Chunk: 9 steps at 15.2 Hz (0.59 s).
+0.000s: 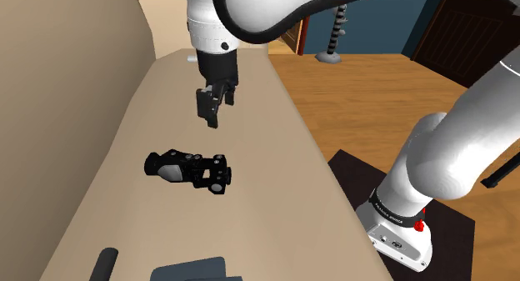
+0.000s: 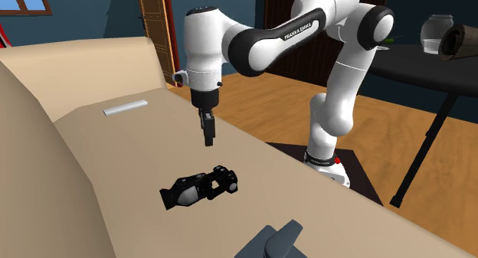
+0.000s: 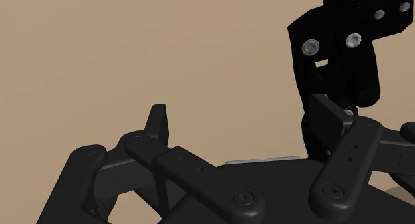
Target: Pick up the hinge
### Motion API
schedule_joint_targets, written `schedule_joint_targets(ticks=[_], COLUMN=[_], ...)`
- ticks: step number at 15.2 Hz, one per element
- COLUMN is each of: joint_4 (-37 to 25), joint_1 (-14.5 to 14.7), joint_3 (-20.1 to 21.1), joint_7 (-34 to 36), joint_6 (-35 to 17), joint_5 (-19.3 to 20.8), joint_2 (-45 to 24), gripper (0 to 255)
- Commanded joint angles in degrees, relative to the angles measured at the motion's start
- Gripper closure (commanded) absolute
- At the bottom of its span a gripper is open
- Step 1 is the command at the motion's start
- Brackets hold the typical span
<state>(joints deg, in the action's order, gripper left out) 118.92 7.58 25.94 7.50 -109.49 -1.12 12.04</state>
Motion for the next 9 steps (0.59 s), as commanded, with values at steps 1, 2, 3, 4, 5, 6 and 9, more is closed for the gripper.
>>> schedule_joint_targets(ticks=[1, 2, 3, 4, 5, 6, 9], joint_4=[-2.3, -3.5, -4.7, -6.0, -7.3, -8.7, -12.8], joint_1=[0.7, 1.1, 1.5, 2.0, 2.6, 3.2, 5.3], joint_3=[1.8, 2.6, 3.5, 4.2, 5.0, 5.7, 7.2], joint_7=[1.3, 2.1, 2.9, 3.8, 4.6, 5.5, 7.7], joint_6=[-0.6, -0.8, -1.0, -1.2, -1.3, -1.4, -1.3], joint_5=[1.4, 2.2, 3.1, 4.1, 5.2, 6.3, 9.6], joint_2=[-3.6, -5.5, -7.4, -9.4, -11.4, -13.4, -19.2], gripper=[0, 0, 0, 0, 0, 0, 0])
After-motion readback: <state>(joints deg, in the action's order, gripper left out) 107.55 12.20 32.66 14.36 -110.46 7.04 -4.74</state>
